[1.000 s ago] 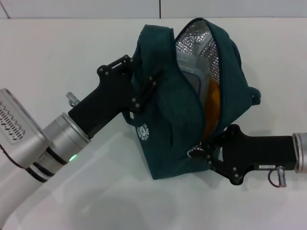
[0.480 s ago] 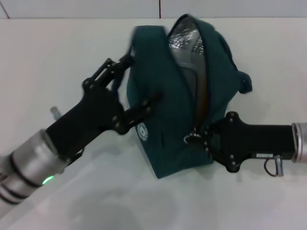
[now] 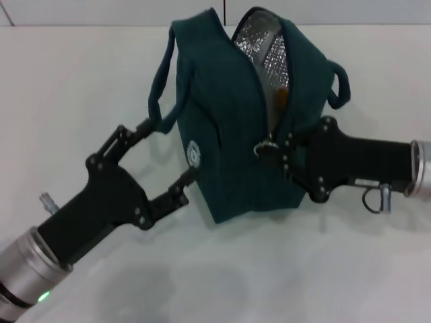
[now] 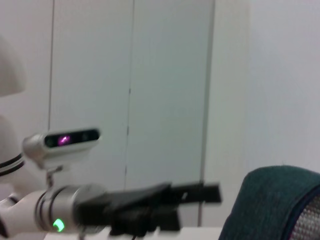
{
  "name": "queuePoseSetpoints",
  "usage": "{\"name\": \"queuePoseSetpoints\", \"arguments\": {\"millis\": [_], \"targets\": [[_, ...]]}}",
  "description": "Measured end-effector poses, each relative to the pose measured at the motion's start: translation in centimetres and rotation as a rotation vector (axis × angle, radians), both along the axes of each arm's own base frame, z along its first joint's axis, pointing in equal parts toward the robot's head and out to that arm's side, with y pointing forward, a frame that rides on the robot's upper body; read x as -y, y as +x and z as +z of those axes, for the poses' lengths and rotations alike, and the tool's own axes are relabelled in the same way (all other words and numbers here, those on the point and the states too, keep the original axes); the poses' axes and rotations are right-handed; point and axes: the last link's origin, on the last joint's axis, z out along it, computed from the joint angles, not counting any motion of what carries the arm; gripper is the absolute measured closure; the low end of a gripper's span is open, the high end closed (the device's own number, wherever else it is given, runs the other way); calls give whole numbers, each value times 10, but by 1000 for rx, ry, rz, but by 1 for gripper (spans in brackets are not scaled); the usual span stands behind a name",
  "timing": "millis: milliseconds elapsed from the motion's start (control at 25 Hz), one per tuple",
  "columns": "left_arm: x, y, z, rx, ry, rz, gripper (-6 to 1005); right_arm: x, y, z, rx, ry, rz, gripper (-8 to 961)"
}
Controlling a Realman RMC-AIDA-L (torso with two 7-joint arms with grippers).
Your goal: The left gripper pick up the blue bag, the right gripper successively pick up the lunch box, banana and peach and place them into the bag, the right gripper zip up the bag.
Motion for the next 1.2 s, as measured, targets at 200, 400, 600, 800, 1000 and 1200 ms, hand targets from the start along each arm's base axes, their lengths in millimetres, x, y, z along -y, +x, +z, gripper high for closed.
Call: {"name": "queuePoseSetpoints", "arguments": {"millis": [200,400,600,800,1000,1200], "targets": [[2,-9,-9,-65,-49,41,105,-9,-9,2,-22,20,2,937],[1,-11,-19,-95,-95,62,105,-15,-17,-2,-33,25,-7,937],[-2,-5,-24,-60,-152,67,110,-16,-19,-7,-23,25,-13,937],[-10,-2,-30,-73,-169,80,149,-15,-17,-7,-23,29,-19,937],[-18,0,-36,-86,-165,110,211,-15,-16,-6,-31,39,-22,937],[-27,1,-36,-77,-111,158,315,-12,-12,-7,-29,37,-29,937]]}}
